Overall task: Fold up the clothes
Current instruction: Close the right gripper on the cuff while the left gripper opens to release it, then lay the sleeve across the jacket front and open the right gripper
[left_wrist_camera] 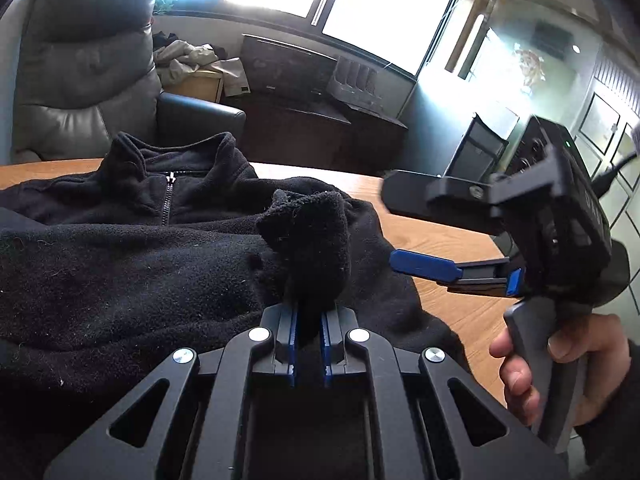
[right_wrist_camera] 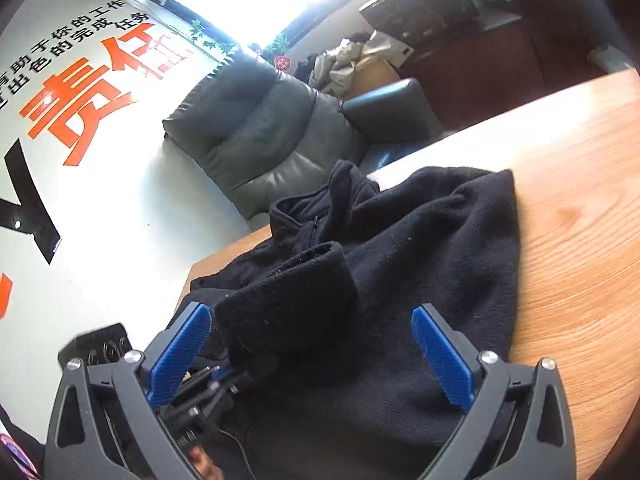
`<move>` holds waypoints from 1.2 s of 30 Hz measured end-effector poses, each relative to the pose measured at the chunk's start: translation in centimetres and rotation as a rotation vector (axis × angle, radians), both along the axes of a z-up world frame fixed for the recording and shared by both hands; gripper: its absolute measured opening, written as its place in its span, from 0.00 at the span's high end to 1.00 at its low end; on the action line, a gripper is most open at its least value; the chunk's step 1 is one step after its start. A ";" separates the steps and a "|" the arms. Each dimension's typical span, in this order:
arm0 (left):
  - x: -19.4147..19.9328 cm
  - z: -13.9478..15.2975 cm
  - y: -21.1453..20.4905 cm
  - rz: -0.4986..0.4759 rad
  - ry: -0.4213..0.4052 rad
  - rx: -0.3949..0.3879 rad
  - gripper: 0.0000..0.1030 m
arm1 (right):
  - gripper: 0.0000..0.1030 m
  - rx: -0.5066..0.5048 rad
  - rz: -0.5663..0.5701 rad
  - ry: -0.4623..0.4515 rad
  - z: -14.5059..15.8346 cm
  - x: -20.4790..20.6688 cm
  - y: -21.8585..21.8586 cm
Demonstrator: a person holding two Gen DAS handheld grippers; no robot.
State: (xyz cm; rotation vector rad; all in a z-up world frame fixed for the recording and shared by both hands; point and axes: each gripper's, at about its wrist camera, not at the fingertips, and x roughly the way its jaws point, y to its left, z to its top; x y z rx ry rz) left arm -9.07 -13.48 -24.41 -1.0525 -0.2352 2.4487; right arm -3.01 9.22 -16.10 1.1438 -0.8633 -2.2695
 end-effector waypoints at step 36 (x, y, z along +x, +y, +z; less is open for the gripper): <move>2.8 -3.4 -15.9 0.020 0.146 -0.415 0.13 | 0.77 0.279 -0.001 -0.037 -3.0 0.4 -0.2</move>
